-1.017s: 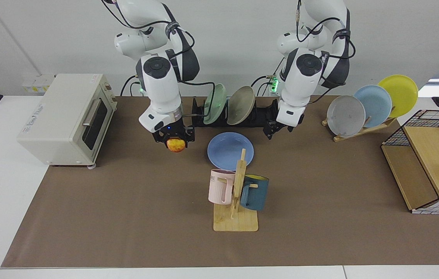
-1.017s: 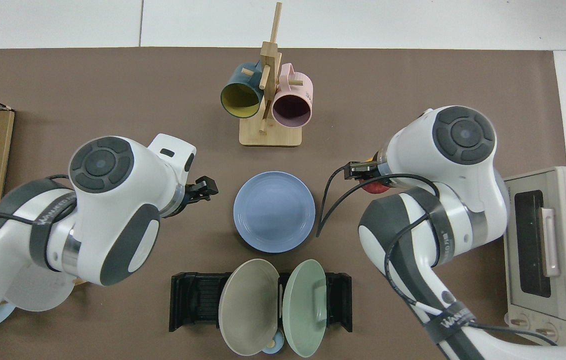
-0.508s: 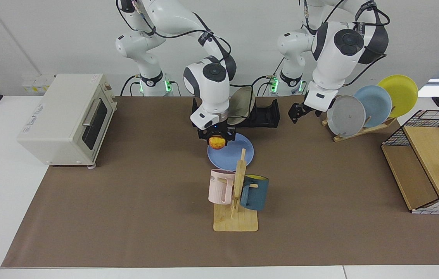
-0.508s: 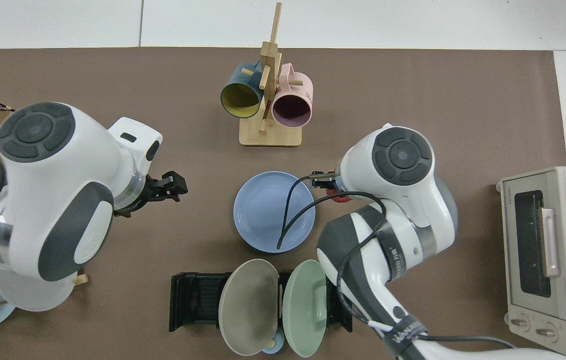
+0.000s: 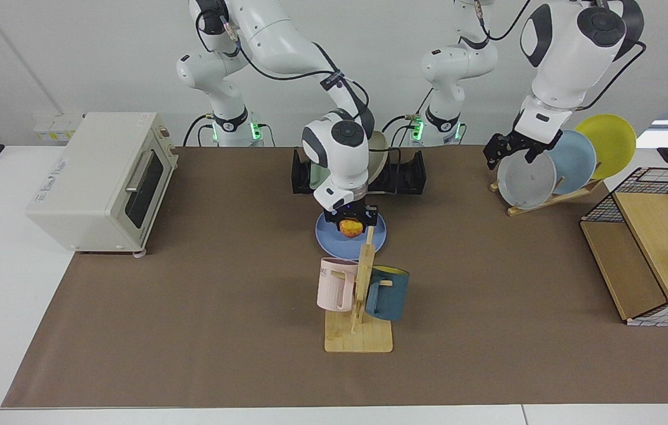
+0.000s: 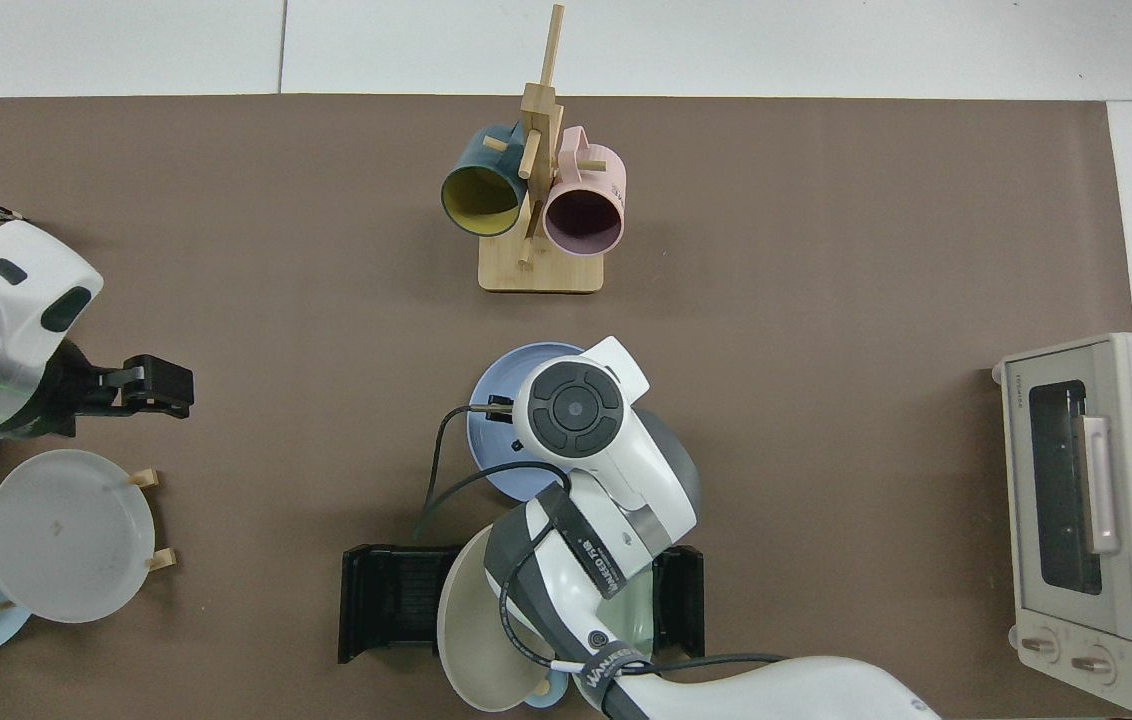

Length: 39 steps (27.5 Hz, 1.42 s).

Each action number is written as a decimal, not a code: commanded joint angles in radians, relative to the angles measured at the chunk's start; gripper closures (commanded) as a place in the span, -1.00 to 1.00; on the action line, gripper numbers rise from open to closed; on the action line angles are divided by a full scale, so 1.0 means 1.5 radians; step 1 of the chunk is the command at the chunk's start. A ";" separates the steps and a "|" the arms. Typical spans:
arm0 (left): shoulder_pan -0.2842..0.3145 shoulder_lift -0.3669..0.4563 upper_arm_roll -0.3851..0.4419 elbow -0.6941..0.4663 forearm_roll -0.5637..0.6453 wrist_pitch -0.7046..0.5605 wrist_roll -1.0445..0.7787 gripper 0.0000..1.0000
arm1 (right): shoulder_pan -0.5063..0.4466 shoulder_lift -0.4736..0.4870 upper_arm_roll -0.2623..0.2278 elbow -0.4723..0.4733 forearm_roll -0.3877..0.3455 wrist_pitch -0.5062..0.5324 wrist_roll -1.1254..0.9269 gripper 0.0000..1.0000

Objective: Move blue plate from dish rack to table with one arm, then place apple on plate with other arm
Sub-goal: 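Carry the apple over the blue plate while the left gripper withdraws, then release the apple onto the plate and raise the right gripper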

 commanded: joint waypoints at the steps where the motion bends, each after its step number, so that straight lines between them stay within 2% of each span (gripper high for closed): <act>1: -0.029 -0.004 0.014 0.002 0.000 -0.006 0.008 -1.00 | -0.005 0.013 -0.003 0.009 0.039 0.016 0.017 -0.99; 3: -0.029 -0.005 0.014 0.002 0.000 -0.005 0.009 -1.00 | -0.004 0.011 -0.004 0.011 0.055 0.012 0.015 -1.00; 10: -0.030 -0.005 0.014 0.002 0.000 -0.005 0.009 -1.00 | -0.015 -0.026 -0.011 0.017 0.041 -0.023 -0.003 -1.00; 15: -0.029 -0.005 0.014 0.002 0.000 -0.005 0.009 -1.00 | -0.046 -0.068 -0.017 0.018 0.036 -0.056 -0.088 -1.00; 22: -0.028 -0.005 0.011 0.002 -0.001 -0.004 0.009 -1.00 | -0.146 -0.131 -0.014 0.018 0.032 -0.084 -0.232 -1.00; 28: -0.015 -0.005 0.017 0.002 -0.051 0.020 0.011 -1.00 | -0.223 -0.155 -0.018 0.018 0.032 -0.110 -0.383 -1.00; 31: -0.012 -0.008 0.010 0.002 -0.050 0.032 0.011 -1.00 | -0.263 -0.164 -0.029 0.020 0.030 -0.132 -0.453 -1.00; 39: -0.012 -0.007 0.011 0.002 -0.049 0.051 0.012 -1.00 | -0.386 -0.185 -0.027 0.018 0.022 -0.167 -0.628 -1.00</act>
